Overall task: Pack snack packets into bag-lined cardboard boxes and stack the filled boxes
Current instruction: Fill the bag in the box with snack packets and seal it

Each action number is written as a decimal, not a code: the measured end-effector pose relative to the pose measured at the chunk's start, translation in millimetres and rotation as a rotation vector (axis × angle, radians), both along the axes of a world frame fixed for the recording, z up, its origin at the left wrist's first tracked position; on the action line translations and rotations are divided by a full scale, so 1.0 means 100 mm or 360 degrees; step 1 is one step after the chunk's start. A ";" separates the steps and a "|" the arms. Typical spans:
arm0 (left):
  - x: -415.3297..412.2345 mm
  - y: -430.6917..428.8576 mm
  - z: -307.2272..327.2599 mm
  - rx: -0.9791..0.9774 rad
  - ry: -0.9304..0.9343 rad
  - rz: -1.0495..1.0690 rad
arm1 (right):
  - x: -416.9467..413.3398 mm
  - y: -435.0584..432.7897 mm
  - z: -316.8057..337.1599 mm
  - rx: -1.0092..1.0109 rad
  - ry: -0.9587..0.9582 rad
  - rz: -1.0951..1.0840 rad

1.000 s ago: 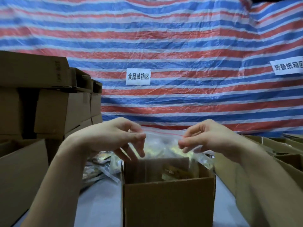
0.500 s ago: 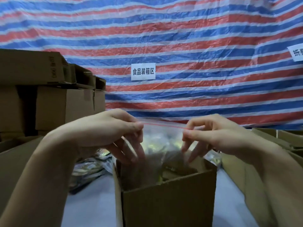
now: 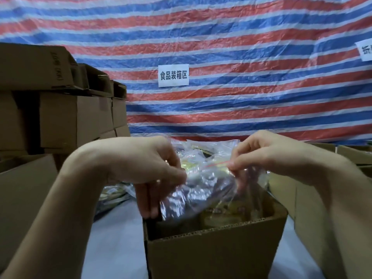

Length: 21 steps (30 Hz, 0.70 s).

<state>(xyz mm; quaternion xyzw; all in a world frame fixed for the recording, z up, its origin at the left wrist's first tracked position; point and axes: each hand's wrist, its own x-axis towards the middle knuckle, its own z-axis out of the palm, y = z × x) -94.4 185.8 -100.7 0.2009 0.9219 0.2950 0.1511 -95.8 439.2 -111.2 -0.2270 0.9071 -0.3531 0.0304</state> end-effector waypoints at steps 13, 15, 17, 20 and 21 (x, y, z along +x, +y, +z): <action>-0.13 0.12 -0.14 -0.0059 0.0151 0.0076 | 0.04 -0.22 -0.06 0.0269 0.0166 -0.0318; -0.14 0.02 -0.09 0.0391 -0.0062 0.0074 | 0.07 -0.20 -0.04 0.0099 0.0134 -0.0331; -0.14 -0.04 -0.07 0.0641 -0.0141 0.0036 | 0.07 -0.19 -0.02 0.0038 0.0187 -0.0383; -0.14 -0.02 -0.07 0.0656 -0.0194 0.0023 | 0.05 -0.19 -0.03 0.0148 0.0313 -0.0434; -0.14 0.00 -0.08 0.0585 -0.0168 0.0046 | 0.05 -0.20 -0.04 0.0162 0.0261 -0.0406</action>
